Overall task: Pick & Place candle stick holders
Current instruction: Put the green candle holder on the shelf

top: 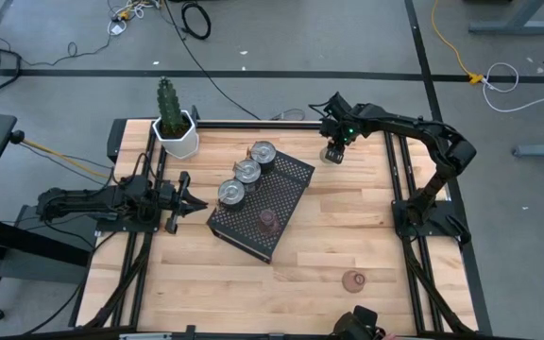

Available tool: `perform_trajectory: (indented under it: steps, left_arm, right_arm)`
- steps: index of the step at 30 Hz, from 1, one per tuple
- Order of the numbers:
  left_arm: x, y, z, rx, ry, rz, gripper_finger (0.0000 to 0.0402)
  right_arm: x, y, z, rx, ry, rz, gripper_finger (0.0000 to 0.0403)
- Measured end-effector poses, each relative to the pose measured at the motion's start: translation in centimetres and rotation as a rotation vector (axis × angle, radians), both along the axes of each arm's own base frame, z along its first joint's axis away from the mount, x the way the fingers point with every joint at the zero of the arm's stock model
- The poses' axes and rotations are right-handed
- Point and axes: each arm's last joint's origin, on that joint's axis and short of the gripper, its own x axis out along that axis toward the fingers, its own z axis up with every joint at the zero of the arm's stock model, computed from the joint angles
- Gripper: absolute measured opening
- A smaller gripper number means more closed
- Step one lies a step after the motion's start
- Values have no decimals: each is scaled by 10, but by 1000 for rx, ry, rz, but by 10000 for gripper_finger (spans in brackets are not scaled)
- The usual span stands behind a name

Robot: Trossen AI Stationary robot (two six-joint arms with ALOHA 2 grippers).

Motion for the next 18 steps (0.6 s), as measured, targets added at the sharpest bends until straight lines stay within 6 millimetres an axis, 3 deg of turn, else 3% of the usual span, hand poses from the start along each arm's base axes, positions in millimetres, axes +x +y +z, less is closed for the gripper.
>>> perform_trajectory:
  steps: [18]
  left_arm:
    - [0, 0, 0, 0, 0, 0, 34]
  right_arm:
    - [-3, 19, 14, 13, 34, 82, 170]
